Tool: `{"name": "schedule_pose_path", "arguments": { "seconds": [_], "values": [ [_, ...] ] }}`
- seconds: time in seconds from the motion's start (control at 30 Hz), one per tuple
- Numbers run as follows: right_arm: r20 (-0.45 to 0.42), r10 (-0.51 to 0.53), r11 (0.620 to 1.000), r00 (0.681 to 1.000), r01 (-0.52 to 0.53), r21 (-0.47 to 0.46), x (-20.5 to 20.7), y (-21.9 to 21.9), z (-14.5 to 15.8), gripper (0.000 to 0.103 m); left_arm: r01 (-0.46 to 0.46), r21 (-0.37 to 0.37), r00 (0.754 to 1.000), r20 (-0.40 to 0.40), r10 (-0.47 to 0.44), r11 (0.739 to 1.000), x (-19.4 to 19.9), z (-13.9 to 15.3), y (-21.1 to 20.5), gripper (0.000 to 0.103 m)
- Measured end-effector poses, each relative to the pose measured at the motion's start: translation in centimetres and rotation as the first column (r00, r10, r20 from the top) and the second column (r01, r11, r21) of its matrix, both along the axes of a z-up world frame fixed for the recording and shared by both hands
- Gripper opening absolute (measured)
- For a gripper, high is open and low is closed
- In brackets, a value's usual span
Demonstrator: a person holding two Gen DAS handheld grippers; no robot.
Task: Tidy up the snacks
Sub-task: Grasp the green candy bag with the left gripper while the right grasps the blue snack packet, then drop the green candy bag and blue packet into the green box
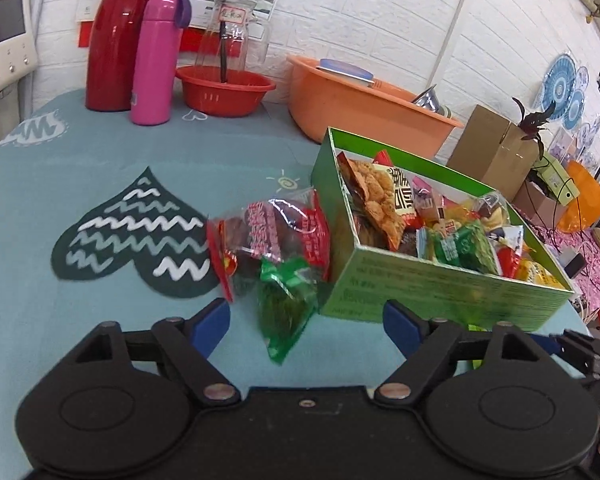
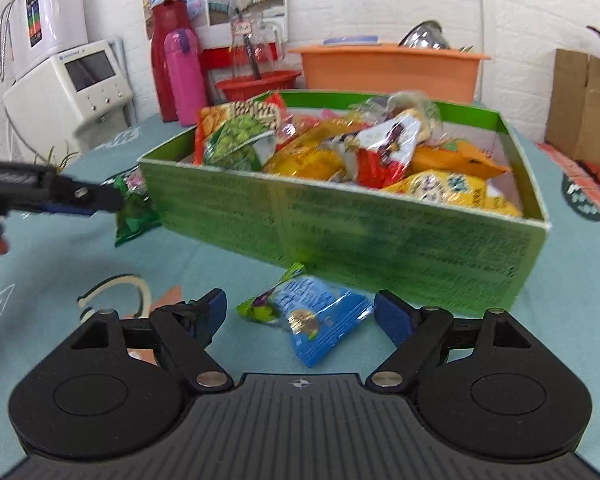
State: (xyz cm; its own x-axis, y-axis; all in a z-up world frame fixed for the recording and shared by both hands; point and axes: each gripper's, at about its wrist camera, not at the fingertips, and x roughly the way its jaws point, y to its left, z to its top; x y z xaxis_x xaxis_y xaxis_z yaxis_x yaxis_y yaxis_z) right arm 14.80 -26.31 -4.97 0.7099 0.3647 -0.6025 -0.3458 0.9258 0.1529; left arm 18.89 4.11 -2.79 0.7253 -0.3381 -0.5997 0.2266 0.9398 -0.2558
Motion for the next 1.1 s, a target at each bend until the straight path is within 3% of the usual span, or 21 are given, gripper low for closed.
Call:
{"name": "schedule_pose_path", "arguments": {
  "seconds": [0.17, 0.3, 0.33, 0.43, 0.63, 0.67, 0.7, 0.73, 0.8, 0.93, 1.1],
  "values": [
    [0.013, 0.122, 0.992, 0.993, -0.122, 0.029, -2.0, 0.9, 0.9, 0.103, 0.023, 0.013, 0.999, -0.028, -0.023, 1.000, 2.0, -1.2, -0.6, 0.103],
    [0.031, 0.091, 0.996, 0.995, -0.090, -0.015, -1.2, 1.1, 1.0, 0.103, 0.025, 0.005, 0.999, -0.041, -0.025, 1.000, 2.4, -1.8, -0.6, 0.099],
    [0.022, 0.077, 0.997, 0.997, -0.076, -0.020, -0.9, 1.1, 0.8, 0.103, 0.027, 0.008, 0.999, -0.041, -0.026, 1.000, 2.4, -1.8, -0.6, 0.095],
    [0.008, 0.064, 0.998, 0.998, -0.064, -0.020, 0.1, 1.3, 0.5, 0.103, 0.031, 0.007, 0.998, -0.048, -0.031, 0.999, 2.2, -1.7, -0.5, 0.069],
    [0.020, 0.071, 0.995, 0.997, -0.069, -0.075, 0.0, 2.2, 0.2, 0.103, 0.029, 0.004, 0.998, -0.055, -0.029, 1.000, 2.4, -1.6, -0.6, 0.075],
    [0.021, 0.072, 0.994, 0.997, -0.070, -0.081, -0.1, 2.2, 0.2, 0.100, 0.030, 0.010, 0.998, -0.052, -0.029, 1.000, 2.3, -1.6, -0.7, 0.074],
    [0.020, 0.074, 0.994, 0.997, -0.072, -0.081, 0.0, 2.2, 0.3, 0.092, 0.032, 0.014, 0.998, -0.051, -0.031, 0.999, 2.3, -1.6, -0.8, 0.074],
    [0.023, 0.077, 0.994, 0.997, -0.075, -0.079, -0.1, 2.2, 0.3, 0.076, 0.031, 0.021, 0.998, -0.050, -0.030, 0.999, 2.3, -1.6, -0.9, 0.073],
    [0.030, 0.089, 0.992, 0.996, -0.086, -0.092, -0.3, 2.3, 0.3, 0.062, 0.030, 0.047, 0.998, -0.049, -0.028, 0.998, 2.1, -1.6, -1.1, 0.074],
    [0.017, 0.101, 0.993, 0.995, -0.100, -0.059, -1.1, 2.1, 0.7, 0.060, 0.040, 0.023, 0.997, -0.074, -0.038, 0.999, 1.2, -1.3, -0.9, 0.067],
    [0.055, 0.098, 0.995, 0.994, -0.098, -0.015, -2.6, 1.6, 2.2, 0.060, 0.094, 0.030, 0.994, -0.062, -0.092, 0.995, -1.3, 0.1, -1.7, 0.067]
  ]
}}
